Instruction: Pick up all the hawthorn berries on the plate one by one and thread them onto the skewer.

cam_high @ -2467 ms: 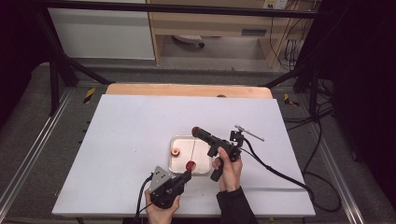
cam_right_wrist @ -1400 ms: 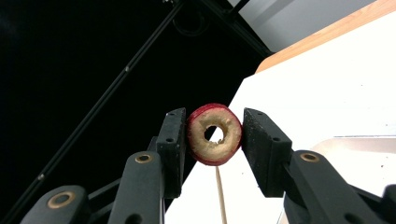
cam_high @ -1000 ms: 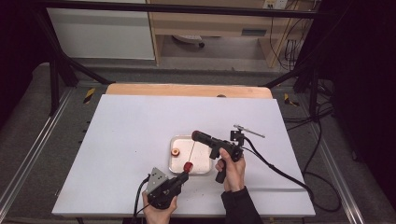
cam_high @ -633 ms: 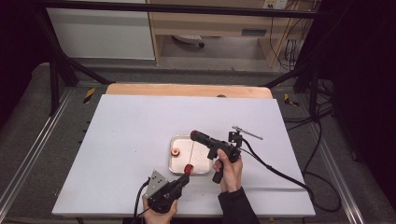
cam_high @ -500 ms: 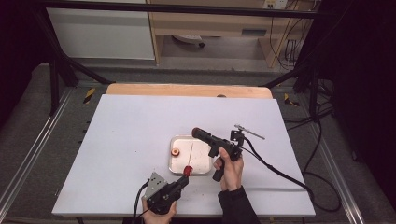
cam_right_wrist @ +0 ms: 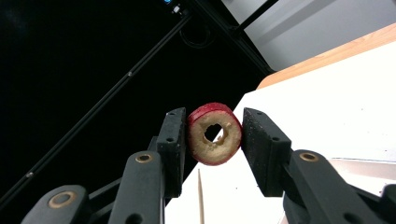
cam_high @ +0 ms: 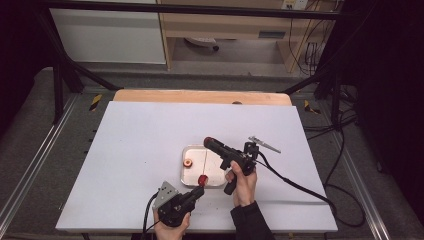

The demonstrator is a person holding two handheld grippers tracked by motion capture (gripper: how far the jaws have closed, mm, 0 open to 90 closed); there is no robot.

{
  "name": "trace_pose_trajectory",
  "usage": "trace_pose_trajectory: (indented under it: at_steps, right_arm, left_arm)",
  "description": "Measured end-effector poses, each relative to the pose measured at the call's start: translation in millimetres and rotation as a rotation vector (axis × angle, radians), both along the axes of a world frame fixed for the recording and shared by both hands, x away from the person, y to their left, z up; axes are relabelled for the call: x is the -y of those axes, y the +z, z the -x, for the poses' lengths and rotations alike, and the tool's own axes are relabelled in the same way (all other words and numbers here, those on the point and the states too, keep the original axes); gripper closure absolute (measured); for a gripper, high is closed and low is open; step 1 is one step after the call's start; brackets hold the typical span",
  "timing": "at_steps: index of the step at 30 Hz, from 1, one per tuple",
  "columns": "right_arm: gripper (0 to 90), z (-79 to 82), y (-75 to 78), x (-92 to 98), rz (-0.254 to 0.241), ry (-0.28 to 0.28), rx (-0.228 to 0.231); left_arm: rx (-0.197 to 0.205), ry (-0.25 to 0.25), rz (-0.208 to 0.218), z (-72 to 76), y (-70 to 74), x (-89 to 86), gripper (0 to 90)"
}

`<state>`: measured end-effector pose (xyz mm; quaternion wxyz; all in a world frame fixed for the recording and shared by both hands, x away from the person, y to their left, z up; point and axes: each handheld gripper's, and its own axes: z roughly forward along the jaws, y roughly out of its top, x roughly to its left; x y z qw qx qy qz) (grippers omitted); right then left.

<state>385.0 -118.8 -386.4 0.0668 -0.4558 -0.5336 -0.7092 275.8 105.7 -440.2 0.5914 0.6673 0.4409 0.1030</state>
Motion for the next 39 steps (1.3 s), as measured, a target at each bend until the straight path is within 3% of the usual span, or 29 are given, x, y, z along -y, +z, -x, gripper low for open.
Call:
trace_pose_trajectory:
  at_steps: [15,22,25,30,39]
  right_arm:
    - [61.8,1.3,-2.3,-1.4,0.003,-0.001,0.021]
    - [61.7,3.3,-4.9,-3.0,0.018,0.002,0.050]
    - [61.8,4.7,-5.6,-3.5,0.025,-0.001,0.068]
    - [61.9,7.6,-5.1,-3.3,0.036,-0.004,0.098]
    - [61.9,9.2,-3.3,-2.2,0.034,-0.015,0.106]
  left_arm:
    - [-0.023,0.006,0.021,-2.6,-0.2,2.6,88.9]
    - [-0.046,0.038,0.068,-2.7,0.2,4.0,88.8]
    - [-0.073,0.040,0.123,-3.7,-0.5,7.2,88.8]
    - [-0.058,0.065,0.146,-1.7,-2.4,14.3,88.9]
    - [-0.035,0.086,0.187,0.8,-4.4,21.6,89.0]
